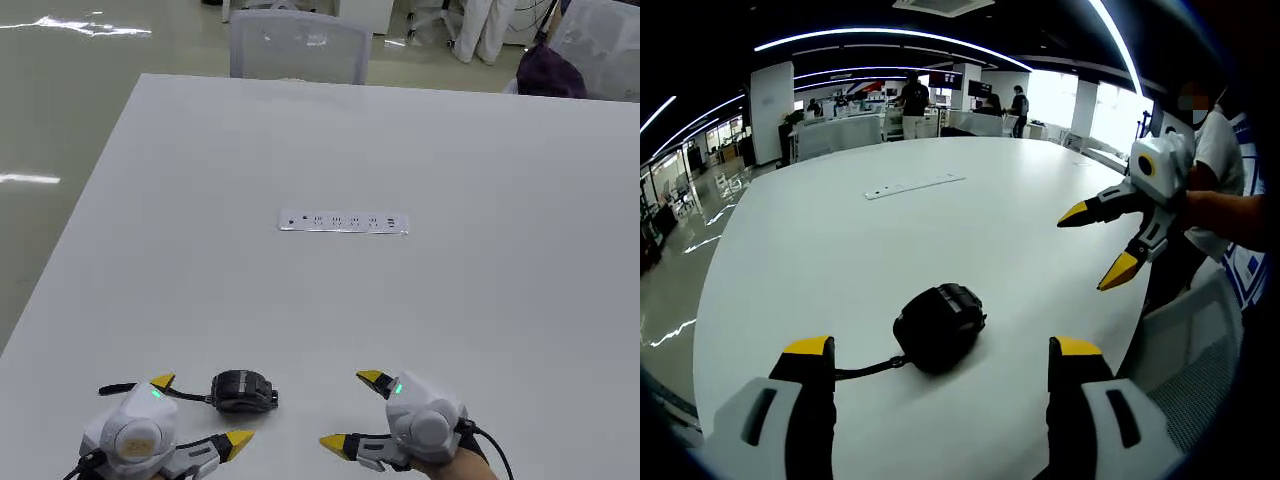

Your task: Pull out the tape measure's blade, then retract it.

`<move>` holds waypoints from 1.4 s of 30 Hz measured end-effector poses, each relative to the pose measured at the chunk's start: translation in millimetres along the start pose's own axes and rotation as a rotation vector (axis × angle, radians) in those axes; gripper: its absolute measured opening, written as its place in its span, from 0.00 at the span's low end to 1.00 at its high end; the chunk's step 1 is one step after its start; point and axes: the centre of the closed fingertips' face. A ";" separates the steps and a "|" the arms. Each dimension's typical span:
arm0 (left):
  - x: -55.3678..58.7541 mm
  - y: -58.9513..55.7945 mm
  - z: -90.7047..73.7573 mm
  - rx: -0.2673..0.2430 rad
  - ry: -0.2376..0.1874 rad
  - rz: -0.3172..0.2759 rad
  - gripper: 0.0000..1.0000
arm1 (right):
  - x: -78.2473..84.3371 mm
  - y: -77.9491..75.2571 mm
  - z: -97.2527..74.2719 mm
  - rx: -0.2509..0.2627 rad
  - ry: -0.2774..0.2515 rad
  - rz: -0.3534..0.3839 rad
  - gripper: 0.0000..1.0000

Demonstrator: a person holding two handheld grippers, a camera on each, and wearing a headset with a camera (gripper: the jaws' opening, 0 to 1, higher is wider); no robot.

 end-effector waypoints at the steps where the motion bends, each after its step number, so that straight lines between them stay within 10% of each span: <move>1: 1.5 -1.0 -1.6 0.006 0.001 0.004 0.87 | -0.3 0.2 -5.1 0.009 -0.006 0.012 0.68; 42: 0.4 -6.8 -51.9 0.082 -0.043 0.003 0.99 | 3.4 1.1 -79.6 0.078 -0.071 0.148 0.99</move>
Point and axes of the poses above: the centre of the closed fingertips' face, and the gripper's own axes: z roughly forward along the fingers, y roughly to its left, x roughly out of its underside, and after that the axes turned 11 degrees about z, right-handed
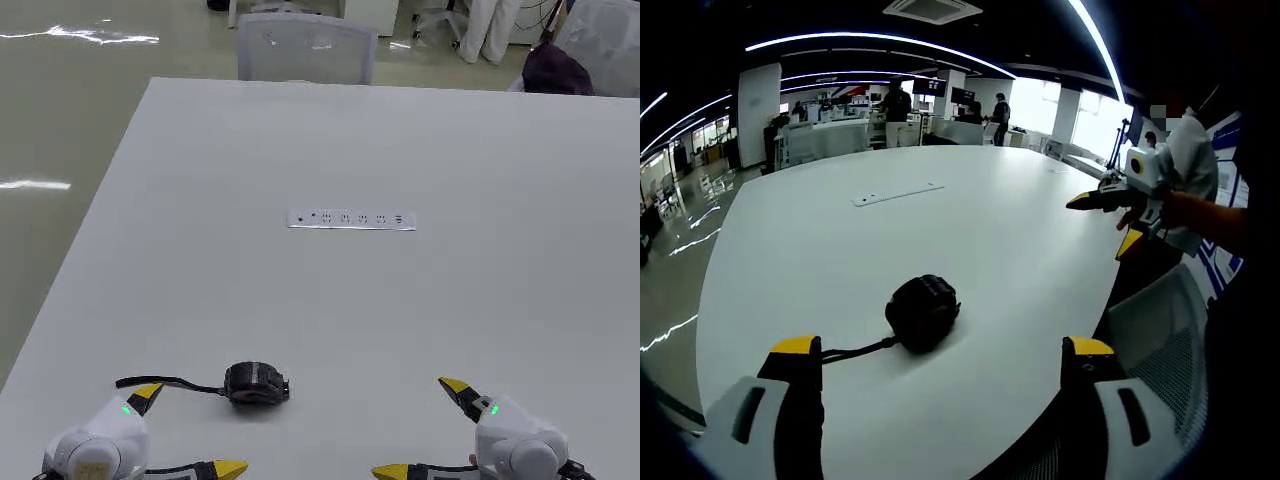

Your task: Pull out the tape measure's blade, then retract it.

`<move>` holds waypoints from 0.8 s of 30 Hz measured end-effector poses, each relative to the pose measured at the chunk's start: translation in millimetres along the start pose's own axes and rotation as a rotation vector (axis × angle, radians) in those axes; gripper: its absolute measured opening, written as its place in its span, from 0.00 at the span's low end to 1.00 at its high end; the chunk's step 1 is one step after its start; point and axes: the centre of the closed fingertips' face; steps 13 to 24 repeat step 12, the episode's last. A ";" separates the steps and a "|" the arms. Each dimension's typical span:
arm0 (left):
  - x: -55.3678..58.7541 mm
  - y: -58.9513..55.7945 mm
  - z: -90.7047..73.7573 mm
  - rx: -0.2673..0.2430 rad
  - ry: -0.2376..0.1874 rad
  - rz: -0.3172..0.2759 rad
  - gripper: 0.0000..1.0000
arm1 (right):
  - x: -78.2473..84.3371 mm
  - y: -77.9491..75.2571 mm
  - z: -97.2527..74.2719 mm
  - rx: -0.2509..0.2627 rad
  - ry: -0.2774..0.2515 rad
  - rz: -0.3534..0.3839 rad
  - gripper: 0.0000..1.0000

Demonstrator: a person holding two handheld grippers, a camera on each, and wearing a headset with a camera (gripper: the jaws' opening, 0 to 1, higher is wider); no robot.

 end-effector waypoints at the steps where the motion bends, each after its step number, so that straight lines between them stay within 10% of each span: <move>1: -0.1 0.7 -0.5 -0.003 0.001 0.000 0.99 | -0.3 -0.3 -0.1 0.001 0.001 -0.001 0.99; 24: -1.5 2.1 -1.3 -0.005 0.002 0.004 0.99 | -2.4 -1.7 0.1 0.001 0.008 -0.025 0.99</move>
Point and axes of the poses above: the centre of the closed fingertips' face, and the gripper's own axes: z roughly forward along the fingers, y roughly to its left, x roughly out of its underside, and after that the axes turned 11 degrees about z, right-handed
